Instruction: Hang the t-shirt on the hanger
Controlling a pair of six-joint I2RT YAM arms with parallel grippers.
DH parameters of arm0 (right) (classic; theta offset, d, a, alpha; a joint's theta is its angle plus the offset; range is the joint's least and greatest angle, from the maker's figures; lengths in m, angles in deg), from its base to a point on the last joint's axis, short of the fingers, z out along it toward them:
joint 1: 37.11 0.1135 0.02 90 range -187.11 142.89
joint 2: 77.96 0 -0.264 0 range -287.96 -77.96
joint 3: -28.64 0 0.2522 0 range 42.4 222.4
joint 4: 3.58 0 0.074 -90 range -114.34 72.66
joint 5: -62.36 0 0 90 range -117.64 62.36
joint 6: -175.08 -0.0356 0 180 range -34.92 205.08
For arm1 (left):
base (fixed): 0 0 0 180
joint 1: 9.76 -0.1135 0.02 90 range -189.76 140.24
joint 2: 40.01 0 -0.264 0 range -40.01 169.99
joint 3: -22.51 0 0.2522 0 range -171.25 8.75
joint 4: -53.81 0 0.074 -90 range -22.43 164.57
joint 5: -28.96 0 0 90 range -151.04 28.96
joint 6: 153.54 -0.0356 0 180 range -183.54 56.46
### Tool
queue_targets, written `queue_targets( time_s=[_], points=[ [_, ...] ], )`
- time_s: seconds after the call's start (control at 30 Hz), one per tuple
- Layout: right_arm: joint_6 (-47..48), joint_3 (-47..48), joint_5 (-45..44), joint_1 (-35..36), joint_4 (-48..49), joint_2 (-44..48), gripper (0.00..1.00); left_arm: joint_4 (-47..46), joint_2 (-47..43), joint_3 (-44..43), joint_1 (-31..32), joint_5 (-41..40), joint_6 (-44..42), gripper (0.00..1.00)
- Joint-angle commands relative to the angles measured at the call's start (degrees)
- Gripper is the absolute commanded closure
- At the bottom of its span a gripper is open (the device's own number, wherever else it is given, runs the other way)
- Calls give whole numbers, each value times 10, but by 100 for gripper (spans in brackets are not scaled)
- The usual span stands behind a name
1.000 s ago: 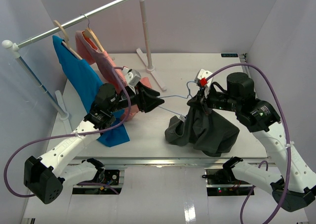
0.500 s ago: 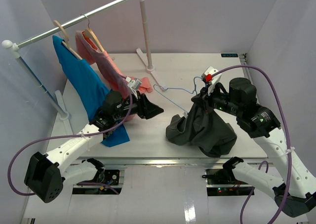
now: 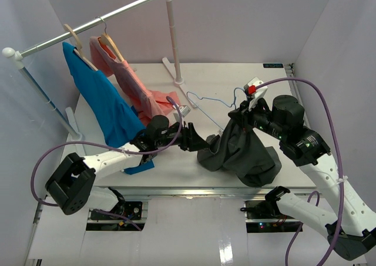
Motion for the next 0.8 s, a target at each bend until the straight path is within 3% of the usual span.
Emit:
queue_targets(
  time_s=[0.0,0.23,0.3,0.37,0.6,0.77],
  points=[
    [-13,-3,-10,0,51,18,92,-21,29,-45,24,-42,-1,39],
    [-9,-10,-16,1,49,34,92,5,52,-74,51,-80,-16,44],
    [-9,-14,-14,0,51,39,92,8,59,-80,52,-79,-16,63],
    [-9,-17,-11,1,49,42,92,11,60,-86,52,-78,-18,96],
    [-19,-28,-35,1,4,111,92,142,-12,-147,23,-241,-36,100],
    [-18,-22,-71,0,-36,150,92,226,-10,-202,-37,-209,-27,100]
  ],
)
